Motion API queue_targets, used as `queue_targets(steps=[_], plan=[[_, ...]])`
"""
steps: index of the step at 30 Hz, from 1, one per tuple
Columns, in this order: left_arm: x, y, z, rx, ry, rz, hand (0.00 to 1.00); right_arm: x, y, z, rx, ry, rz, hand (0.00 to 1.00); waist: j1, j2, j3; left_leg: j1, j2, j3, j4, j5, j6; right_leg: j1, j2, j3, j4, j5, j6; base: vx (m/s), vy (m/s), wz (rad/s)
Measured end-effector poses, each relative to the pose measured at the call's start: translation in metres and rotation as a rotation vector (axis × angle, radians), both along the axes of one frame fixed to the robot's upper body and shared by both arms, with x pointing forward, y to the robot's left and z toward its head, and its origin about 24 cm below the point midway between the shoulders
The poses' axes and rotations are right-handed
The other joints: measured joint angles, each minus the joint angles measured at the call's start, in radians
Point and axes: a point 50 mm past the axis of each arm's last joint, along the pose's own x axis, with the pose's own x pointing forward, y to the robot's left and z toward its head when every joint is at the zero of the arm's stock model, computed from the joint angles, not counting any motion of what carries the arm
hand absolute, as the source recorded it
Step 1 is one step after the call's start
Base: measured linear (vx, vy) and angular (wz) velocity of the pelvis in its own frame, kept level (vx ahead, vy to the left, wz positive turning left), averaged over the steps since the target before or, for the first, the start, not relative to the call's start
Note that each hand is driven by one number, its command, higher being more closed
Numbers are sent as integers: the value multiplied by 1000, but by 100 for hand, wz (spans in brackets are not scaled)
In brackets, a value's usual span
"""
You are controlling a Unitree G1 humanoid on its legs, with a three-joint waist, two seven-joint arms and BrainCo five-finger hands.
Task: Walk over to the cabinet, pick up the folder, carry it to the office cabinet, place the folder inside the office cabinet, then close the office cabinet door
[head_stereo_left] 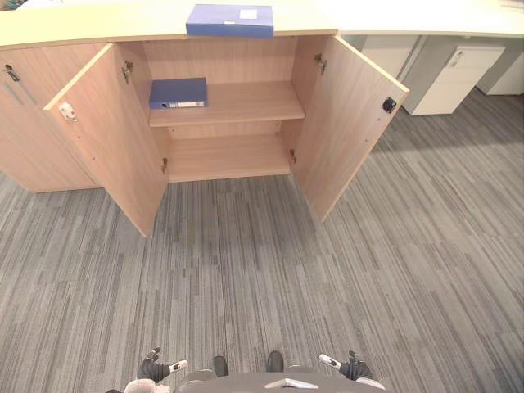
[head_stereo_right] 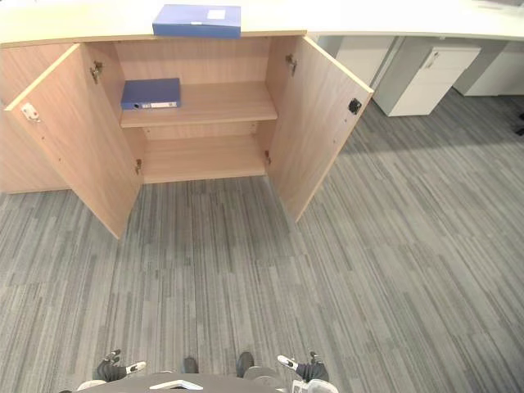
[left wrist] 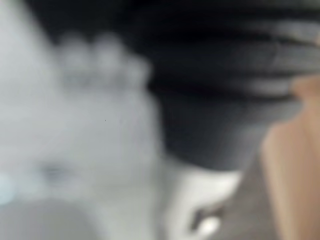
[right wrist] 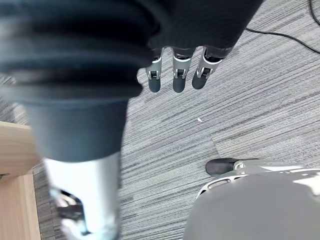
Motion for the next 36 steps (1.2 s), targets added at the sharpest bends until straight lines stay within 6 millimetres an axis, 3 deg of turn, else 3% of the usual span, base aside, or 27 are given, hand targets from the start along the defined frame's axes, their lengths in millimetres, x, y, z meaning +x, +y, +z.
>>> queue_targets(steps=[6,9,12,25,30,34,36], plan=[[16,-4,3,-4,-54,2,0,9,2,2,3,-21,-1,0,-17,0,10,45,-5,23,-49,3,-11,31,3,-5,-31,5,27,46,10,-6],[26,-22,3,-44,-86,3,0,14,3,3,8,-38,-12,0,-16,-1,12,53,-6,45,-49,-5,-24,34,1,-4,-36,8,36,-15,8,-15],[31,-26,4,-49,-101,-11,0,16,4,3,8,-47,-11,0,-22,1,17,56,-6,48,-49,-6,-26,34,1,-4,-36,7,37,-34,-19,-6],[32,-28,4,-53,-100,-18,0,22,4,5,3,-60,4,0,-26,0,36,72,-5,105,-58,-11,-19,32,4,37,-42,13,28,-64,-24,-11],[33,-26,5,-46,-104,-24,0,37,8,8,4,-91,44,0,-22,-4,40,61,-6,147,-57,-28,-6,-1,5,75,-32,6,34,-41,-4,-25],[40,-26,7,-40,-125,-44,0,53,20,12,30,-131,68,0,-24,-11,55,26,-8,155,-5,-71,7,-117,-23,71,178,-96,41,41,35,-10],[43,-27,9,-36,-139,-55,0,58,26,14,40,-152,80,0,-18,-9,74,30,-7,148,51,-126,14,-182,-61,30,399,-155,60,87,32,9]])
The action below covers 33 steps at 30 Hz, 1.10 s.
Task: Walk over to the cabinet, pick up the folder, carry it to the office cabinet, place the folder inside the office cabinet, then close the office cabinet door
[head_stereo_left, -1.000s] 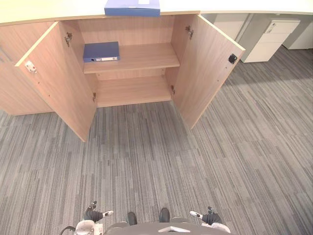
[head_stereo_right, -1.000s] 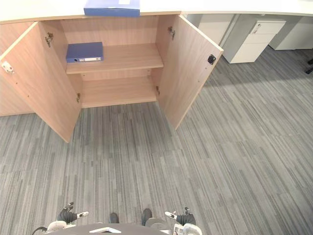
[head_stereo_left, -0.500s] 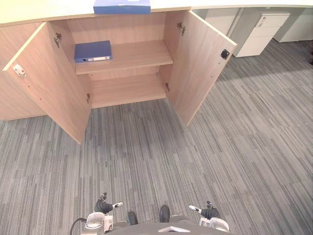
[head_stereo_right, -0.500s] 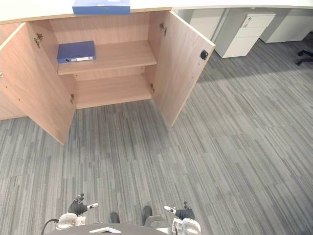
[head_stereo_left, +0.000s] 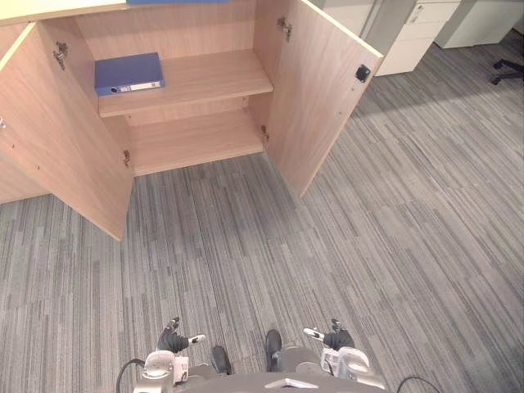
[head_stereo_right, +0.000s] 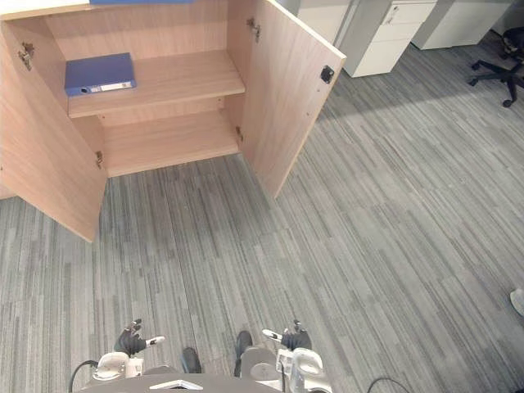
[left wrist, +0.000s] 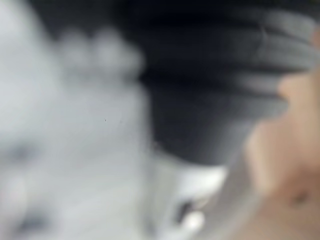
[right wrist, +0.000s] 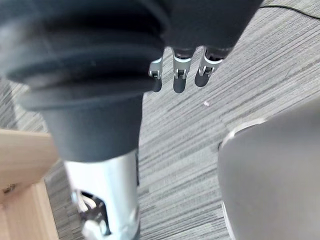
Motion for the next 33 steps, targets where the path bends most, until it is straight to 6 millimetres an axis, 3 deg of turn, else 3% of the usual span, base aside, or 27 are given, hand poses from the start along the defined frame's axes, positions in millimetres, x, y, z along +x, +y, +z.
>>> queue_targets(steps=[2,3,5,7,8,9,11,12,14,15,16,18,20,22,24,25,26,27,28,30,32,33], plan=[[1,-2,0,-3,-3,-8,0,8,-1,4,-3,-32,-1,0,-15,11,18,34,-2,-31,4,-15,14,-67,-29,-14,206,-6,-6,197,61,37],[4,-4,1,-3,-13,-11,0,12,-2,6,-8,-46,4,0,-28,18,28,57,-2,-56,13,-24,24,-109,-35,-10,291,-59,-15,312,50,51],[5,-3,2,-1,-17,-5,0,13,-2,6,-8,-47,6,0,-26,15,30,79,10,-86,10,-39,21,-146,-20,-11,291,-120,-24,305,-12,52],[10,-3,3,-2,-30,-8,0,19,-2,9,-11,-65,11,0,-37,26,38,85,40,-124,6,-49,7,-193,13,-14,220,-126,-31,333,-77,59],[13,-4,4,-3,-38,-10,0,24,-2,12,-14,-82,15,0,-47,38,50,94,61,-142,1,-53,1,-208,38,-12,160,-110,-41,307,-108,63],[10,-4,3,-4,-30,-8,0,26,-3,14,-15,-94,15,0,-56,42,60,117,75,-158,-3,-65,-25,-199,69,-3,52,-45,-50,423,-150,65],[7,-1,3,-2,-29,4,0,17,1,10,-2,-85,8,0,-55,3,50,174,52,-170,-13,-100,-81,-193,45,7,-31,130,-89,473,-187,45],[3,-7,0,-25,-16,30,0,24,-5,15,-22,-109,13,0,-54,45,61,180,95,-169,18,-116,-100,-189,69,-7,29,84,-98,470,-227,35],[5,-15,1,-43,-29,23,0,24,-7,15,-24,-109,8,0,-63,59,63,90,120,-174,222,-128,-136,-162,66,-16,12,25,-104,526,-292,34],[9,-15,3,-52,-46,38,0,24,-7,15,-25,-108,9,0,-63,66,68,-13,153,-174,454,-107,-169,-119,70,-23,-16,7,-113,552,-309,29],[12,-13,4,-57,-61,64,0,23,-8,14,-28,-102,11,0,-60,68,79,-86,204,-155,668,-106,-180,-46,83,-28,-45,-6,-120,482,-235,20],[16,-10,7,-57,-86,93,0,15,-9,11,-26,-79,3,0,-44,60,85,-134,270,-98,853,-116,-165,69,95,-31,-84,-32,-140,437,-165,-6],[19,-11,9,-64,-102,105,0,13,-9,10,-20,-74,-10,0,-38,47,92,-186,293,-52,857,-131,-153,154,96,-19,-135,-38,-144,375,-88,-24],[24,-12,10,-67,-115,100,0,13,-9,10,-13,-76,-25,0,-24,48,91,-244,289,-27,788,-139,-148,190,91,4,-174,-38,-144,286,10,-40],[31,-12,13,-59,-134,80,0,12,-8,9,-2,-72,-44,0,-15,41,95,-322,214,-68,501,-117,-145,238,57,32,-216,-41,-136,336,84,-41],[32,-13,13,-58,-137,73,0,11,-9,9,0,-71,-54,0,-14,40,95,-328,190,-92,417,-91,-147,249,48,42,-222,-45,-127,376,173,-38],[32,-15,13,-55,-136,51,0,8,-10,8,-3,-65,-58,0,-10,47,91,-329,157,-142,269,-12,-149,271,40,62,-237,-63,-96,341,235,-58],[31,-16,12,-54,-131,37,0,6,-12,7,-10,-58,-55,0,0,56,87,-330,151,-177,215,120,-144,290,44,93,-245,-88,-56,408,298,-73],[31,-15,12,-50,-128,36,0,6,-13,7,-11,-56,-53,0,4,54,84,-327,145,-182,229,172,-106,298,41,116,-244,-99,-43,282,212,-68],[31,-2,13,-18,-120,25,0,6,-2,5,19,-54,-54,0,-5,2,63,-338,122,-138,294,74,-72,271,-7,170,-197,-108,-30,352,208,-50],[30,-2,12,-24,-116,21,0,4,1,4,24,-45,-52,0,2,-6,59,-325,118,-107,314,43,-58,223,-20,201,-98,-108,-30,350,233,-48],[28,-1,10,-23,-100,22,0,3,1,4,21,-43,-48,0,5,-10,57,-268,103,-70,301,19,-40,157,-38,230,77,-99,-14,353,244,-50]])
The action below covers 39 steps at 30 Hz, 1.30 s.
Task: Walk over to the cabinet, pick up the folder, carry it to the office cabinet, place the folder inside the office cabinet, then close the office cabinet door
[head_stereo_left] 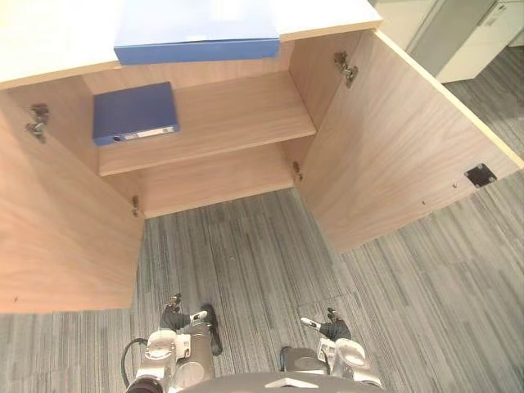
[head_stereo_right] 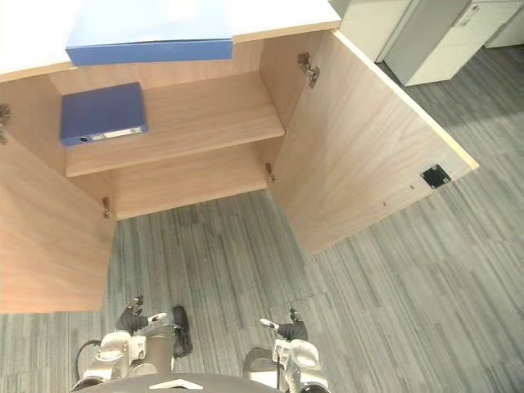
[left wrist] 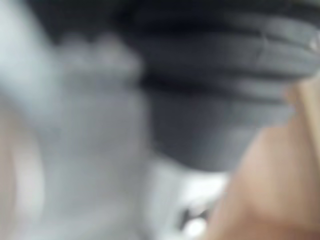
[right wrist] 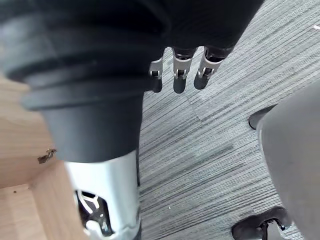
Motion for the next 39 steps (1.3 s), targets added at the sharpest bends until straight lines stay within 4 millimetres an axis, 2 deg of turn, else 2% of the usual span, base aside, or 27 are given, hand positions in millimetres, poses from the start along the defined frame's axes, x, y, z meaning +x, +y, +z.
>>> queue_targets(steps=[2,3,4,6,8,9,10,11,12,13,15,16,17,18,20,22,25,26,27,30,32,35,39], plan=[[-6,1,-3,2,31,3,0,2,0,1,-5,-5,8,0,-3,1,0,78,-18,23,-34,-24,18,-88,-15,20,230,44,61,379,237,-32],[-12,1,-6,4,58,-1,0,5,-4,3,-18,-13,14,0,-17,7,4,147,-22,24,-66,-41,28,-145,-18,-3,382,-6,51,387,175,-9],[-15,0,-8,6,70,-9,0,7,-4,3,-24,-16,30,0,-18,19,7,190,-22,24,-91,-41,27,-176,-18,-42,411,-41,27,311,96,4],[-18,-1,-9,5,78,-16,0,14,-4,6,-44,-29,69,0,-24,29,6,247,-7,25,-144,-40,25,-237,0,-118,355,-87,-12,320,11,0],[-19,-3,-9,1,81,-21,0,18,-2,8,-56,-41,93,0,-27,36,5,279,19,24,-171,-37,20,-297,43,-133,208,-88,-23,309,-85,6],[-19,-5,-9,-1,80,-23,0,18,-1,8,-59,-41,109,0,-32,34,4,292,27,22,-178,-38,0,-312,67,-125,50,-28,-27,320,-124,23],[-19,-2,-9,5,80,-26,0,11,1,5,-53,-20,109,0,-31,10,-9,316,9,16,-189,-50,-38,-302,65,-110,-134,151,-42,341,-137,30],[-19,-1,-9,8,81,-25,0,9,1,4,-45,-21,93,0,-33,-3,-12,329,-1,6,-192,-69,-66,-306,59,-89,-145,237,-37,405,-185,19],[-18,-10,-10,-20,83,-11,0,17,-5,8,-69,-35,111,0,-33,53,-10,344,40,-5,-190,-82,-90,-302,89,-106,-98,212,-50,328,-175,14],[-19,-20,-11,-46,81,-13,0,15,-11,8,-81,-27,107,0,-37,81,-21,344,51,-8,-178,-77,-92,-292,95,-114,-101,173,-53,352,-204,9],[-18,-29,-11,-69,79,-15,0,16,-15,9,-86,-30,95,0,-45,100,-18,303,74,-20,-70,-66,-109,-260,92,-139,-101,133,-65,250,-179,38],[-18,-29,-11,-73,78,-13,0,14,-17,8,-84,-26,79,0,-51,98,-17,279,85,-33,-7,-60,-119,-238,87,-155,-105,122,-67,247,-182,68],[-15,-29,-10,-79,65,8,0,10,-15,5,-74,-10,65,0,-50,83,-7,237,118,-35,137,-46,-145,-183,81,-176,-116,101,-76,244,-153,61],[-13,-28,-8,-84,49,26,0,6,-18,3,-78,8,58,0,-41,81,-5,201,152,-28,268,-49,-150,-132,83,-194,-126,81,-88,229,-122,46],[-11,-27,-7,-85,37,36,0,3,-20,2,-81,19,52,0,-27,80,-5,167,168,6,336,-64,-132,-75,81,-209,-150,63,-97,181,-43,9],[-9,-26,-6,-83,32,35,0,2,-19,2,-78,20,49,0,-26,78,-5,131,157,44,272,-75,-118,-52,70,-206,-167,65,-85,162,15,-4],[-7,-26,-5,-80,28,29,0,0,-22,0,-68,36,17,0,-19,72,-3,122,84,43,-11,-55,-112,-39,34,-176,-173,61,-55,207,145,-21],[-8,-26,-6,-81,32,27,0,-1,-23,0,-69,38,16,0,-21,75,-5,130,63,30,-107,-2,-116,-33,29,-165,-180,61,-40,225,217,-33],[-10,-26,-7,-80,40,26,0,-1,-23,0,-71,40,18,0,-19,88,-8,142,53,17,-187,120,-56,-24,41,-146,-187,54,-18,262,241,-31],[-11,-12,-7,-34,54,5,0,-5,-7,-5,-27,58,26,0,-20,28,-25,166,5,22,-199,113,-43,20,5,-125,-253,65,8,164,163,-4],[-13,-7,-8,-24,63,1,0,-9,-5,-7,-21,76,27,0,-16,7,-37,179,-16,20,-216,109,-36,35,-10,-126,-276,68,12,99,109,12],[-17,-7,-9,-23,74,-2,0,-9,-6,-7,-29,77,36,0,-10,19,-38,231,-34,23,-266,110,-32,66,-19,-124,-292,66,14,56,68,-5],[-20,-11,-10,-24,84,-25,0,-9,-6,-7,-35,78,41,0,-19,38,-47,254,-38,18,-332,138,-16,61,-8,-126,-294,62,21,8,-8,-1]])
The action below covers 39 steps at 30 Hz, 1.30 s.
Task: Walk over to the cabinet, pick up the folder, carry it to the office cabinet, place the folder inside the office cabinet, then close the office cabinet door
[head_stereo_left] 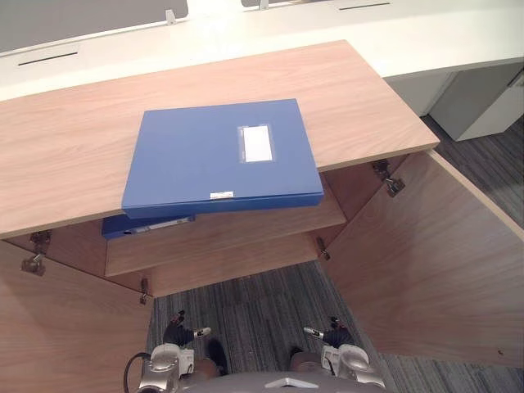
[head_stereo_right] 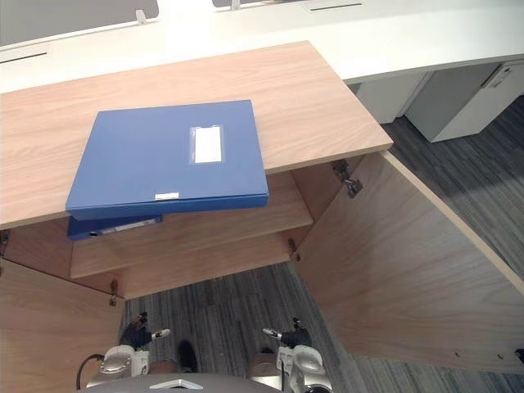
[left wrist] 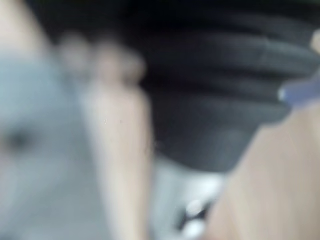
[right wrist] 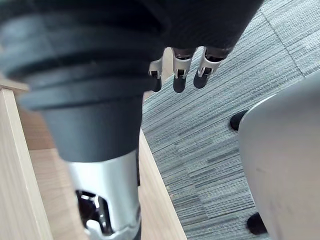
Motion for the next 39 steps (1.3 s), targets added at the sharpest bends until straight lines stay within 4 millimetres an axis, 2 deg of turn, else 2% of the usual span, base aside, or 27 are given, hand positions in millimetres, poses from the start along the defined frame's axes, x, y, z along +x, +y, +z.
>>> queue_targets(steps=[4,7,9,11,13,16,19,27,35,39], plan=[[1,-3,1,-3,-9,-7,0,-1,1,-1,1,5,3,0,0,-2,-8,36,4,-3,-51,20,-6,20,11,-5,-16,0,0,28,-33,1],[15,0,13,10,-107,12,0,-1,3,0,-3,3,20,0,-3,-6,-9,40,-2,-26,-69,29,-3,36,10,-31,-30,0,0,30,-14,20],[31,6,29,35,-218,35,0,0,4,0,-5,1,29,0,11,-8,-10,40,-7,-36,-70,29,-3,47,6,-40,-43,0,0,35,1,18],[40,14,42,59,-303,68,0,0,4,0,-10,-2,36,0,9,-10,-10,39,-11,-51,-70,29,-3,59,4,-56,-51,0,0,30,-1,20],[54,31,67,112,-448,132,0,5,5,3,-15,-24,50,0,16,-14,-13,38,-11,-54,-71,28,-3,64,4,-59,-60,0,0,22,-7,8],[62,48,93,154,-596,221,0,11,9,6,-23,-52,85,0,17,-15,-14,37,-12,-57,-71,28,-2,66,5,-60,-67,0,-1,0,0,0],[69,53,115,172,-710,263,0,15,11,8,-38,-67,108,0,17,-16,-14,36,-13,-78,-72,28,-2,83,5,-78,-79,1,-2,18,-19,14],[68,60,158,219,-934,333,0,14,13,8,-56,-62,117,0,32,-21,-18,39,-11,-106,-72,29,-2,107,11,-102,-91,10,-15,4,-26,11],[60,60,179,191,-1041,349,0,13,16,7,-58,-58,143,0,49,-27,-22,40,-14,-122,-73,37,4,113,10,-112,-87,15,-23,-42,-11,5],[57,53,188,125,-1096,309,0,9,16,5,-71,-44,163,0,57,-27,-22,38,-14,-140,-78,47,5,120,11,-120,-88,13,-25,-71,-23,12]])
